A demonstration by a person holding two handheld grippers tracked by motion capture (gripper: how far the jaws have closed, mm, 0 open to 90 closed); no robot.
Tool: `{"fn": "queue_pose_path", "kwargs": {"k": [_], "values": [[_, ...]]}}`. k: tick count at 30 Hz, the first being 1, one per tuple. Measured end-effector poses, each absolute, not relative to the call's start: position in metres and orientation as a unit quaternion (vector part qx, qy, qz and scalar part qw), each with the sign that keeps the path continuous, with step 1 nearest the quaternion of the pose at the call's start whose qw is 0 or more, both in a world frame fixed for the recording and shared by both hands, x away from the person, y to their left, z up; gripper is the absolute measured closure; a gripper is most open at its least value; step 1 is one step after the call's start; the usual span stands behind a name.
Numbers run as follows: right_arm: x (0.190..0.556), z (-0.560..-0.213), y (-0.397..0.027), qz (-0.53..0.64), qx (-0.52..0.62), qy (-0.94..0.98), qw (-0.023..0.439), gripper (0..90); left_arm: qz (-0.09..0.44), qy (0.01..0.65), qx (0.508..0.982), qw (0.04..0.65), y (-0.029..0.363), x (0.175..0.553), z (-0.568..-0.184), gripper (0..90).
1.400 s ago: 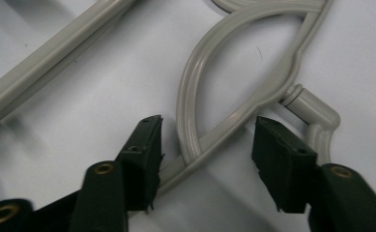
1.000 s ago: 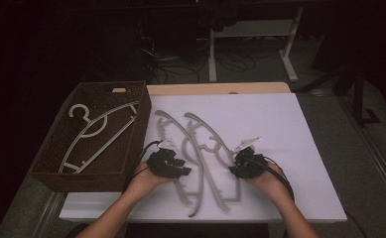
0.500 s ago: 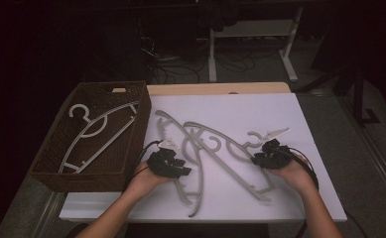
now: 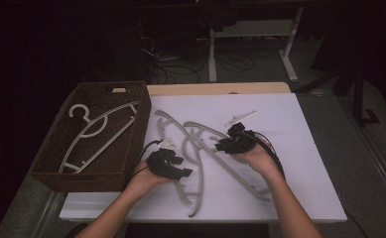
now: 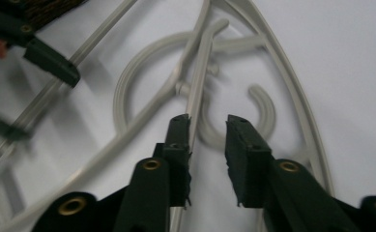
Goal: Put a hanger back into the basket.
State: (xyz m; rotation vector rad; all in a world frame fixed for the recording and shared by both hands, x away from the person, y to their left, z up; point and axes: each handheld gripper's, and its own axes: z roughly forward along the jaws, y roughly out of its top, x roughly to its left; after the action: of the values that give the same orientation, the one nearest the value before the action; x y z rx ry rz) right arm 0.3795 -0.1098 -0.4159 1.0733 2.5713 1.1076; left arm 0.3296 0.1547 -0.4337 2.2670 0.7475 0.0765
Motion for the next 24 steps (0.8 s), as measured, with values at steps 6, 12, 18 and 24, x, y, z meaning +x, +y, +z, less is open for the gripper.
{"fn": "queue_pose_path", "kwargs": {"k": [6, 12, 18, 24], "values": [[0.407, -0.423, -0.081, 0.365, 0.365, 0.854, 0.065, 72.7, 0.034, 0.293, 0.88, 0.373, 0.157, 0.33, -0.432, 29.9], [0.428, -0.429, -0.058, 0.356, 0.369, 0.857, 0.051, 70.6, 0.035, 0.294, 0.879, 0.374, 0.158, 0.33, -0.431, 27.3], [0.446, -0.433, -0.039, 0.327, 0.383, 0.863, 0.034, 66.6, 0.039, 0.295, 0.877, 0.377, 0.16, 0.33, -0.429, 25.1], [0.446, -0.439, -0.034, 0.313, 0.386, 0.867, 0.039, 76.1, 0.043, 0.3, 0.874, 0.38, 0.163, 0.331, -0.428, 24.9]]}}
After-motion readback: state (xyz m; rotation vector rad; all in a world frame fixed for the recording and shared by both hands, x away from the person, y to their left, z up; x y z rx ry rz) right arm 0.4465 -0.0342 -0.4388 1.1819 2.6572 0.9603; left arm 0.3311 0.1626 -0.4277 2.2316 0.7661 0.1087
